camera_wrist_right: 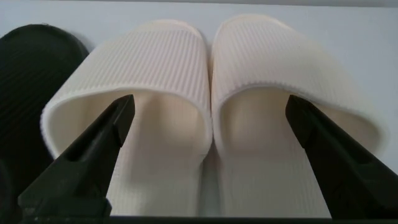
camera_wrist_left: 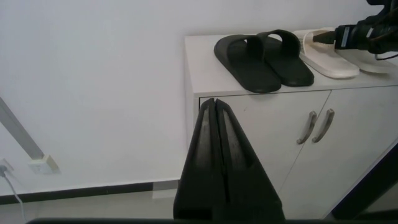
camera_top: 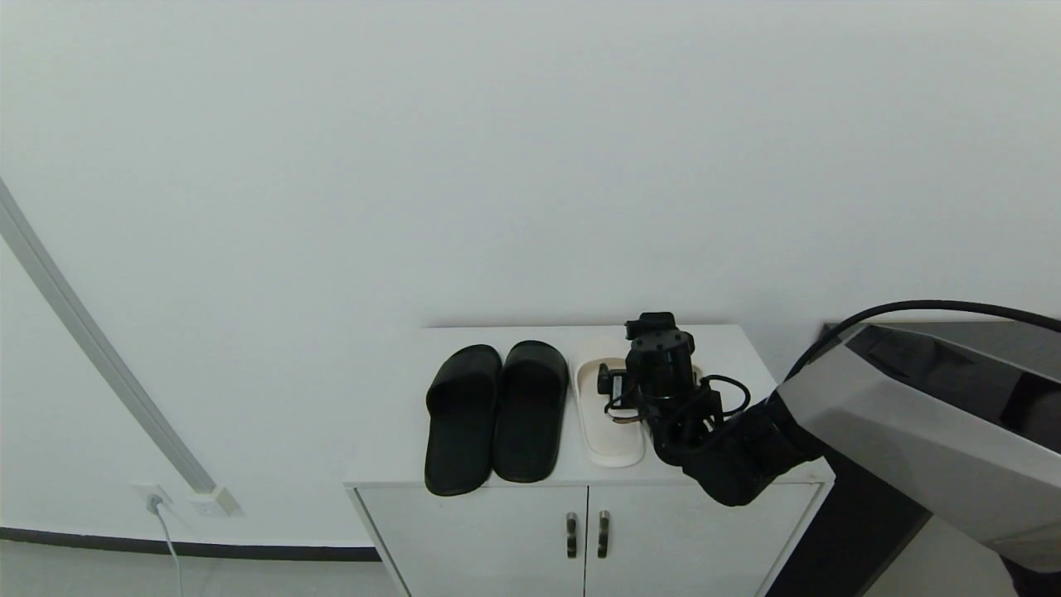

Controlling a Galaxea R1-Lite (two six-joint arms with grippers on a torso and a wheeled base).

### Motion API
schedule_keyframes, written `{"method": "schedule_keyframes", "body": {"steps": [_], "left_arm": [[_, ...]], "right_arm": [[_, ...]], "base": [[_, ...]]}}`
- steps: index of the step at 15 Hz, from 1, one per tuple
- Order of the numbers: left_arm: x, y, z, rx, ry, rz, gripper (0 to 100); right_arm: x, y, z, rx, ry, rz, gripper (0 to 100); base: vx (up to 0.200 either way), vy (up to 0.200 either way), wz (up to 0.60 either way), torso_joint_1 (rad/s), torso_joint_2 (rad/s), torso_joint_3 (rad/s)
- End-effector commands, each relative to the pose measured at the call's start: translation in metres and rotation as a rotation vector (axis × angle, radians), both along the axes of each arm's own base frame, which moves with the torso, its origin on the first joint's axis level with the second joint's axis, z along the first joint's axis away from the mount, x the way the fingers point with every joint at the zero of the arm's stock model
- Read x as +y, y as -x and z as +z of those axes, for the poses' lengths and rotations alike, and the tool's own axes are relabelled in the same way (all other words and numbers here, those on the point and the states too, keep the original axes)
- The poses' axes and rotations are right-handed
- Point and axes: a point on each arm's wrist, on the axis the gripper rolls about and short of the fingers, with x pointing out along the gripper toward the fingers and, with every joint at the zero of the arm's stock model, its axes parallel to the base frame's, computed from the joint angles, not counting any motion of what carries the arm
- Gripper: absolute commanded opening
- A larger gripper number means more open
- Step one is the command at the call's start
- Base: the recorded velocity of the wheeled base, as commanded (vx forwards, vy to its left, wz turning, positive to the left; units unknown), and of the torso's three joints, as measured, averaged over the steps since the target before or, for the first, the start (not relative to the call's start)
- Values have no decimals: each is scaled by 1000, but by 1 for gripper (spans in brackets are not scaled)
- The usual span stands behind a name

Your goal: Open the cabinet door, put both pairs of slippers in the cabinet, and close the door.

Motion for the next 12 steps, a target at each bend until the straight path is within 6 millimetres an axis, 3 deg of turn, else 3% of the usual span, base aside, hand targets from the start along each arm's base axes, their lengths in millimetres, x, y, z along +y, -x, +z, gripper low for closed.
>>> {"method": "schedule_keyframes", "body": {"steps": [1,7,8,12], "left_arm": [[0,0,0,2,0,0,0],[0,0,0,2,2,0,0],[0,0,0,2,2,0,0],[0,0,0,2,2,0,0]], "right_arm": [[0,-8,-8,6,4,-10,100],[-1,-15,-8,10,-22,56,100],[-4,-18,-11,12,-20,50,0],[-6,-19,-11,13,-19,41,0]], "base": [[0,0,0,0,0,0],[0,0,0,0,0,0],[0,0,0,0,0,0],[0,0,0,0,0,0]]}}
